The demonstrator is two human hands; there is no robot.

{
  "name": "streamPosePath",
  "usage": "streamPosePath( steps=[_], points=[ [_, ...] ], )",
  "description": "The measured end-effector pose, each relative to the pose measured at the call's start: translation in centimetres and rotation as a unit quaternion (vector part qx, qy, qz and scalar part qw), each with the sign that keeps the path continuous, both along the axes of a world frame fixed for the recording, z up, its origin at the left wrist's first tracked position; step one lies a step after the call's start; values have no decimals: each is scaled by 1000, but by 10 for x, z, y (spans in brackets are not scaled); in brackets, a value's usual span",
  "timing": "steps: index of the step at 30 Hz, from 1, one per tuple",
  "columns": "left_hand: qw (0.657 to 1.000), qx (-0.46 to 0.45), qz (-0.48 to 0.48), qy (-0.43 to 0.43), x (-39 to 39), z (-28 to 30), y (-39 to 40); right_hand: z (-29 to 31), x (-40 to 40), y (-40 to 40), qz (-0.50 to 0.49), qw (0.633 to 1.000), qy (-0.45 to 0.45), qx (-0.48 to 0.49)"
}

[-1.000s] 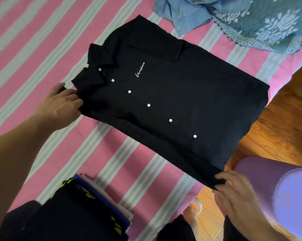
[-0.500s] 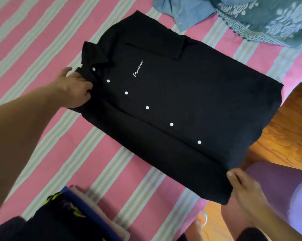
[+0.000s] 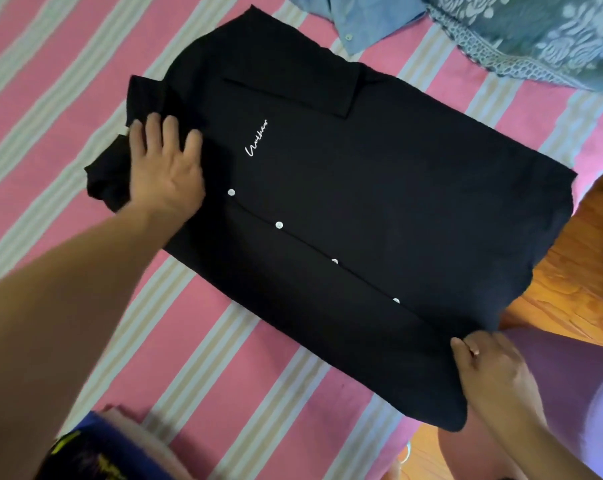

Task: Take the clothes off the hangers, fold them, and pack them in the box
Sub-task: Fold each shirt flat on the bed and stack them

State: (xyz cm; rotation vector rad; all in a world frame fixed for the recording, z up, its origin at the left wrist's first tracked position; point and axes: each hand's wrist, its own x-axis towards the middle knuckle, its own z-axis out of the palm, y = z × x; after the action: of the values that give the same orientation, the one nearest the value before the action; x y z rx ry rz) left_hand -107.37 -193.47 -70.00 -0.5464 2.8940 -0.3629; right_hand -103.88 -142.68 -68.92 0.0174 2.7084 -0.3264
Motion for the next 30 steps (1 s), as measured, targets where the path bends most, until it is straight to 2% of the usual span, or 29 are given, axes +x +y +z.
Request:
streamPosePath(
  steps=[2,3,4,6,9,12,15,17,19,21,25,27,30],
  points=[
    [987,94,61,114,15,3,39,6,-6,-15,60,994,73,46],
    [976,134,94,141,25,2,58,10,-9,-30,110,988,104,31],
    [966,173,126,145,35,0,75,15,-12,-49,175,977,124,-1],
    [948,231,180,122,54,-9,91,19,-18,-99,339,931,114,-72],
    [946,254,165,116,66,-15,74,8,-38,-179,496,860,88,-80],
    [952,204,154,169,64,-8,29,-16,-79,-225,515,852,95,-26],
    [934,183,236,196,63,8,-33,-41,-103,-235,528,843,94,40],
    [923,205,275,175,66,16,-73,-53,-102,-234,533,838,101,57],
    [910,267,281,147,74,21,-103,-62,-100,-235,525,841,109,70],
    [870,349,309,158,88,23,-117,-66,-101,-237,523,841,116,73],
    [744,522,351,224,116,20,-114,-65,-100,-239,525,840,115,80],
    [706,557,358,250,122,13,-114,-65,-98,-240,525,839,121,78],
    [675,577,367,278,112,7,-118,-64,-99,-241,527,837,128,77]
  ],
)
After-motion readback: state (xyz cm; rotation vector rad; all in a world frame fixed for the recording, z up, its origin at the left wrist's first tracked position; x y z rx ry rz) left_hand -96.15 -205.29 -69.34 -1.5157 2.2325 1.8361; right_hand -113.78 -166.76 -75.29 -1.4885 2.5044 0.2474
